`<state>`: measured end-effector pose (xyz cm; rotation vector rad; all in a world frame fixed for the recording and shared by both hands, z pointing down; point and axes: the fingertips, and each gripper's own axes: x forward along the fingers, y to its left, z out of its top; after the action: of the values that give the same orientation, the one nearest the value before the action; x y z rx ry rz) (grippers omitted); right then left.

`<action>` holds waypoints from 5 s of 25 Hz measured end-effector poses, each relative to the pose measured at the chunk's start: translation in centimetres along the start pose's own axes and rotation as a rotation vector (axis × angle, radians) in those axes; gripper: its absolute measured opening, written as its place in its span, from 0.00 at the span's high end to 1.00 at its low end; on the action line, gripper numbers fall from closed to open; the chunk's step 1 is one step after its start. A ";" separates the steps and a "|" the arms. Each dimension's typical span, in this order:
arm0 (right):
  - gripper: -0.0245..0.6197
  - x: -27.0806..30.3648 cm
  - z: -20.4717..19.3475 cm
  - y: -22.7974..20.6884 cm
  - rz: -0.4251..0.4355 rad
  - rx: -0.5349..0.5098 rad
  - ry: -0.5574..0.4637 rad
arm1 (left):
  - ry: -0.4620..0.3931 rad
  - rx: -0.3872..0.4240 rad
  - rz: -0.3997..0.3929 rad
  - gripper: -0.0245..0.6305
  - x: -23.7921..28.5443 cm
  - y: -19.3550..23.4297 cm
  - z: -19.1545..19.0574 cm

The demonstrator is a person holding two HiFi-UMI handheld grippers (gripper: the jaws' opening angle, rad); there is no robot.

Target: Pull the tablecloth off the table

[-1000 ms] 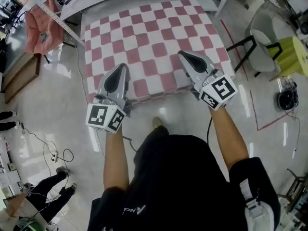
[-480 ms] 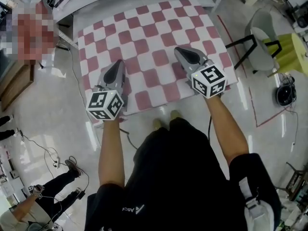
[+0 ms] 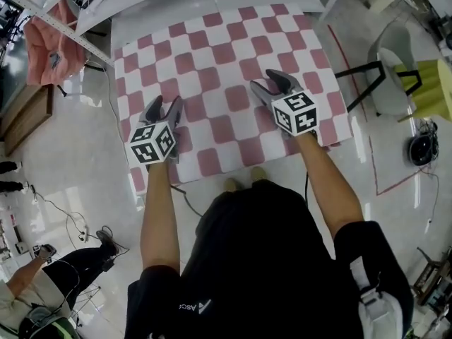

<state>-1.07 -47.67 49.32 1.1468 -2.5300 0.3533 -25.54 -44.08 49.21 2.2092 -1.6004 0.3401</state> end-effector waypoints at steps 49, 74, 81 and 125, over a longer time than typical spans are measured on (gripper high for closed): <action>0.96 6.0 -8.0 -7.3 -0.113 0.212 0.355 | 0.315 -0.041 0.172 0.95 5.5 3.2 -7.2; 0.96 -8.7 -0.1 0.6 0.046 0.474 -0.152 | -0.304 -0.272 -0.117 0.95 -9.8 -5.0 1.4; 0.96 -12.6 4.3 3.2 0.029 0.423 -0.263 | -0.390 -0.264 -0.162 0.95 -14.8 -5.7 5.0; 0.96 -56.4 18.6 39.1 0.436 0.292 -0.819 | -0.878 -0.074 -0.301 0.95 -68.0 -21.5 11.4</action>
<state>0.18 8.94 6.31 0.9411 -3.5681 0.4315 -27.19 14.73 7.25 2.6486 -1.5384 -0.8735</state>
